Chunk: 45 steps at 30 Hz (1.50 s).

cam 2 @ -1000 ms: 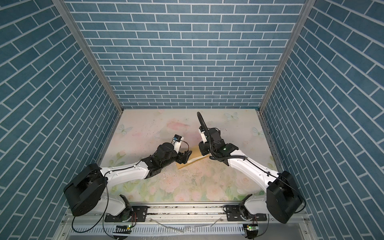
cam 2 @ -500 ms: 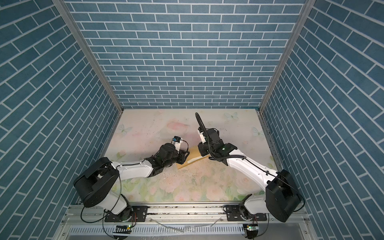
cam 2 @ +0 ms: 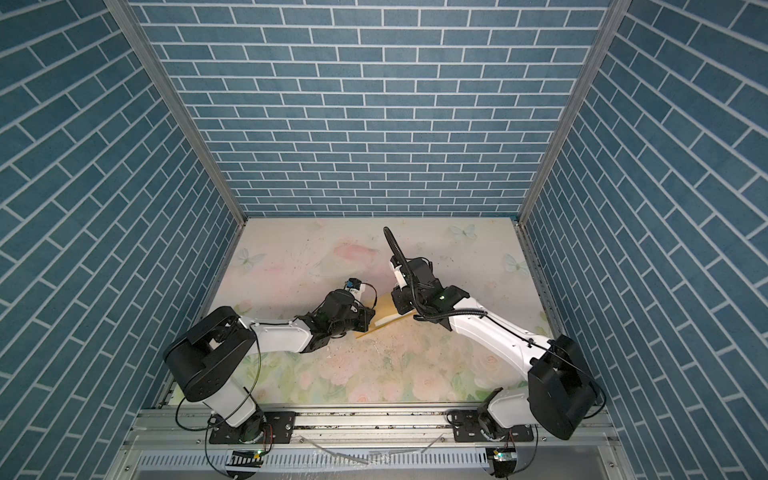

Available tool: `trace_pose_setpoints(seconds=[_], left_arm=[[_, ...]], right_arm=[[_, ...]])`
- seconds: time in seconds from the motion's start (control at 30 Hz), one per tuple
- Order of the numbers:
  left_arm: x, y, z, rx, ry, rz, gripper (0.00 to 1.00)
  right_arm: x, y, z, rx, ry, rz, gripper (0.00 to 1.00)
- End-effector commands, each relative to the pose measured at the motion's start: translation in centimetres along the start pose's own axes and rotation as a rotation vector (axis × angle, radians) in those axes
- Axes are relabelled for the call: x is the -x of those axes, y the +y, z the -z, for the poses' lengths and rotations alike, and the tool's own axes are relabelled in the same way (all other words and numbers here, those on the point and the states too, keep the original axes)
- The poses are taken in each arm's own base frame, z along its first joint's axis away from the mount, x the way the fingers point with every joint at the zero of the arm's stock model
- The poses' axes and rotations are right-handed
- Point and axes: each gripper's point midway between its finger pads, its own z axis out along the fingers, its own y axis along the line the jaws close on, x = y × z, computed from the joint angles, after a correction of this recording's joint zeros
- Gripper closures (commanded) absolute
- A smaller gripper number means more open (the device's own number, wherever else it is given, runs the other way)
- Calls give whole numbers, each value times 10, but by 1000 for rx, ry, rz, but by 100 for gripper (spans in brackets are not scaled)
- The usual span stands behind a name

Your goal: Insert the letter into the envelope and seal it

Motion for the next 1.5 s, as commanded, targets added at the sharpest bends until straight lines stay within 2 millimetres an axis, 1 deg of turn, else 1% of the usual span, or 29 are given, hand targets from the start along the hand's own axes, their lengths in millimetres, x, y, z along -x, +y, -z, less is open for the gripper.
trace_pose_setpoints(seconds=[0.0, 0.2, 0.3, 0.5, 0.7, 0.9, 1.27, 1.47], left_arm=[[-11, 20, 3, 60, 13, 23, 91], [-26, 34, 10, 87, 12, 57, 92], [-33, 40, 11, 101, 16, 66, 93], [-37, 48, 13, 124, 10, 79, 96], [-39, 51, 11, 126, 11, 86, 98], [-41, 52, 10, 128, 19, 92, 100], [-41, 53, 7, 133, 23, 101, 100], [-40, 53, 4, 133, 25, 108, 100]], right_arm=[[26, 10, 1, 23, -44, -27, 100], [29, 22, -18, 71, -60, -95, 100], [29, 26, -26, 75, -54, -98, 100], [22, 36, -40, 67, -28, -88, 100], [16, 44, -53, 46, -16, -75, 100], [12, 48, -64, 27, -16, -63, 100], [3, 59, -78, 28, 9, -45, 100], [-14, 59, -89, 16, 51, -44, 100]])
